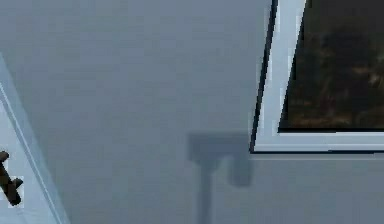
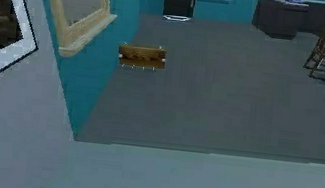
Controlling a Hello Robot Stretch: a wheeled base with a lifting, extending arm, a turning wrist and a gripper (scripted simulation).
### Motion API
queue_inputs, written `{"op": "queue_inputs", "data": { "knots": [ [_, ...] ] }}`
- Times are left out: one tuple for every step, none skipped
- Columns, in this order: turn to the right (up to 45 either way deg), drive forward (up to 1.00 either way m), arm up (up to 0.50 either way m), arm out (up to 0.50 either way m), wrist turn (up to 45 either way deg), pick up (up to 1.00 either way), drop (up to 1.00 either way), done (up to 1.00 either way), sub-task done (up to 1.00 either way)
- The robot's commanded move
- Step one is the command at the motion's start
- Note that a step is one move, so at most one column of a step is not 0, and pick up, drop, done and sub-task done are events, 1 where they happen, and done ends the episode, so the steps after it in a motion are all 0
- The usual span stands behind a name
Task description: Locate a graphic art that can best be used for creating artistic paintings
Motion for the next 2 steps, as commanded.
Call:
{"op": "queue_inputs", "data": {
  "knots": [
    [42.0,0.00,0.00,0.00,0.0,0.00,0.00,0.00,0.00],
    [0.0,0.00,0.00,0.00,0.0,0.00,0.00,1.00,0.00]
  ]
}}
